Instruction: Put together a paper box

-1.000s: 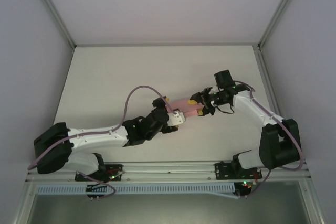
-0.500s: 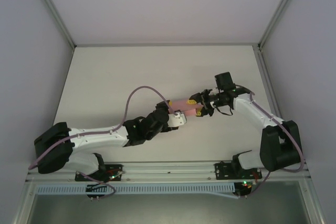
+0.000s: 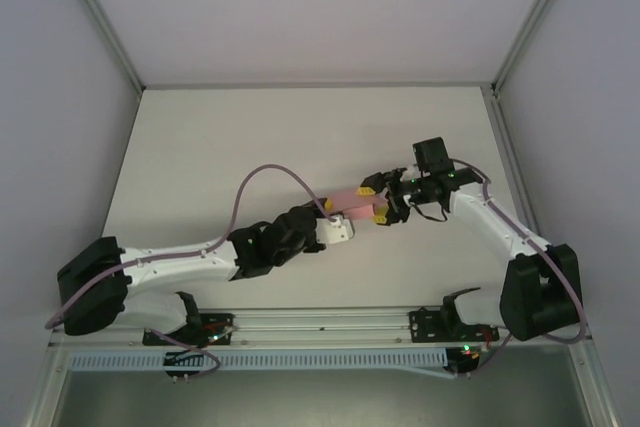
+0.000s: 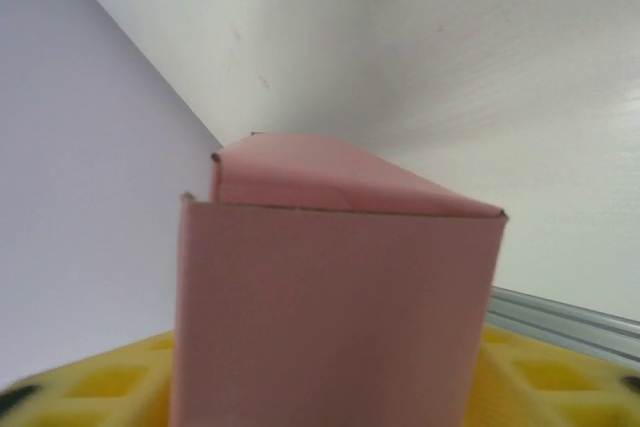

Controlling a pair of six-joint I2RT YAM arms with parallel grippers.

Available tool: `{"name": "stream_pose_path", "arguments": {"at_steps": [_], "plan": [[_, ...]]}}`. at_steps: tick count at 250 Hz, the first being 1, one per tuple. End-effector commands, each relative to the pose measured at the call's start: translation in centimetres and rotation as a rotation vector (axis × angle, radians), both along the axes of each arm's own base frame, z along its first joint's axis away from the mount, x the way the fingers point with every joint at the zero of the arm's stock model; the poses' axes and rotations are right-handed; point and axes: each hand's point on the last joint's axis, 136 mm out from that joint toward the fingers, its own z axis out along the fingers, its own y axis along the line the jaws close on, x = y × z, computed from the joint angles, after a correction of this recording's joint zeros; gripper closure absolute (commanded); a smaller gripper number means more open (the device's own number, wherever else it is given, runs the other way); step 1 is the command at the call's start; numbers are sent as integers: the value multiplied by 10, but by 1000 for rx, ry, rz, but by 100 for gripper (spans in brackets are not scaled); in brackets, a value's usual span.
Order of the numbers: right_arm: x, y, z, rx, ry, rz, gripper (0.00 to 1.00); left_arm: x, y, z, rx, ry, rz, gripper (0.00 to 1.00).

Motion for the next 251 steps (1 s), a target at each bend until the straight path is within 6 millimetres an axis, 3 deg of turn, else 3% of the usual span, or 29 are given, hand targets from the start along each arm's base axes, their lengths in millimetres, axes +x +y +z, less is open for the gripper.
{"name": "stream_pose_path", "arguments": {"at_steps": [1,12,16,19,42,79,103,130,176,251], "plan": [[9,-4,16,-27,-114,-4,22,1,4,10,-37,28,-2,71],[15,-9,18,-54,-158,-16,14,0,6,7,-17,51,-7,71],[17,-12,19,-69,-174,-23,3,0,7,6,-10,58,-3,71],[19,-13,19,-81,-189,-27,0,0,9,4,-2,66,0,71],[39,-37,34,-214,-383,-68,0,3,18,-2,44,115,30,73],[66,-95,83,-582,-759,-141,0,-9,35,-18,126,266,15,72],[68,-100,104,-583,-948,-181,0,-21,49,-36,209,380,-5,69],[63,-95,108,-529,-1060,-187,0,-20,61,-48,266,438,41,69],[28,-49,119,-352,-1292,167,0,-23,63,-68,300,566,9,70],[-22,-12,63,-279,-1389,616,16,-15,64,-82,293,679,-20,67]]}}
